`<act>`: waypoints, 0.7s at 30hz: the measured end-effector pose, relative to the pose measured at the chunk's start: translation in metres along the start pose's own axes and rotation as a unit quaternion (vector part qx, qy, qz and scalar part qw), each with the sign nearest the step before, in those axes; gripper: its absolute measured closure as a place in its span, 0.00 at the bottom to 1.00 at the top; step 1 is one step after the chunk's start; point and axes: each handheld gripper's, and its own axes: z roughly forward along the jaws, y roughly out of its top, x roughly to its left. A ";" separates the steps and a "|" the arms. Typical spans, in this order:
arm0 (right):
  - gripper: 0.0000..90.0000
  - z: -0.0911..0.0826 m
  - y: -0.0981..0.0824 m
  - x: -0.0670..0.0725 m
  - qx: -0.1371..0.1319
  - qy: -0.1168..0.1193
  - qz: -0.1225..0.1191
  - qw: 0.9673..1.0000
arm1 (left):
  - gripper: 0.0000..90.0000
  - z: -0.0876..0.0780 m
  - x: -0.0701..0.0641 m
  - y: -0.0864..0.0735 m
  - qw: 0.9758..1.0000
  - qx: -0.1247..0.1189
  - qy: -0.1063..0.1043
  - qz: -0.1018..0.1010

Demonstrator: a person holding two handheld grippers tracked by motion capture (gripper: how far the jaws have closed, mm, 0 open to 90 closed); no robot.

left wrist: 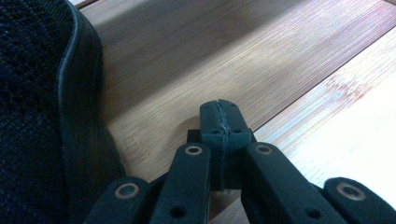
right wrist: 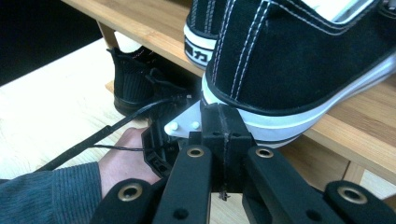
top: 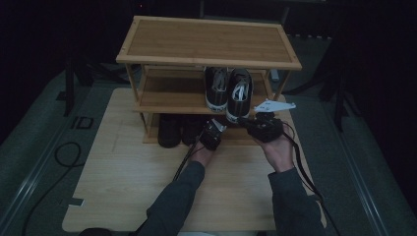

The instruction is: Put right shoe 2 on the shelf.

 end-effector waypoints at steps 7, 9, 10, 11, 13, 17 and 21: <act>1.00 -0.004 0.002 -0.002 -0.007 -0.014 0.003 1.000 | 1.00 0.000 0.000 0.000 1.000 -0.002 -0.002 -0.002; 1.00 -0.004 0.002 -0.003 -0.008 -0.020 0.002 1.000 | 1.00 0.000 0.000 0.000 1.000 -0.002 -0.003 -0.002; 1.00 -0.004 0.002 -0.003 -0.007 -0.024 -0.001 1.000 | 1.00 0.000 0.000 0.000 1.000 -0.002 -0.003 -0.002; 1.00 -0.003 0.002 -0.003 -0.006 -0.026 -0.001 1.000 | 1.00 0.000 0.000 0.000 1.000 -0.002 -0.004 -0.002; 1.00 -0.001 0.002 -0.002 -0.005 -0.033 -0.005 0.999 | 1.00 0.000 0.000 0.000 1.000 -0.002 -0.004 -0.002; 1.00 0.002 0.001 0.000 -0.003 -0.041 -0.011 0.999 | 1.00 0.000 0.000 0.000 1.000 -0.002 -0.002 -0.002; 1.00 0.004 0.001 0.000 -0.004 -0.046 -0.009 0.999 | 1.00 0.000 0.000 0.000 1.000 -0.002 -0.003 -0.003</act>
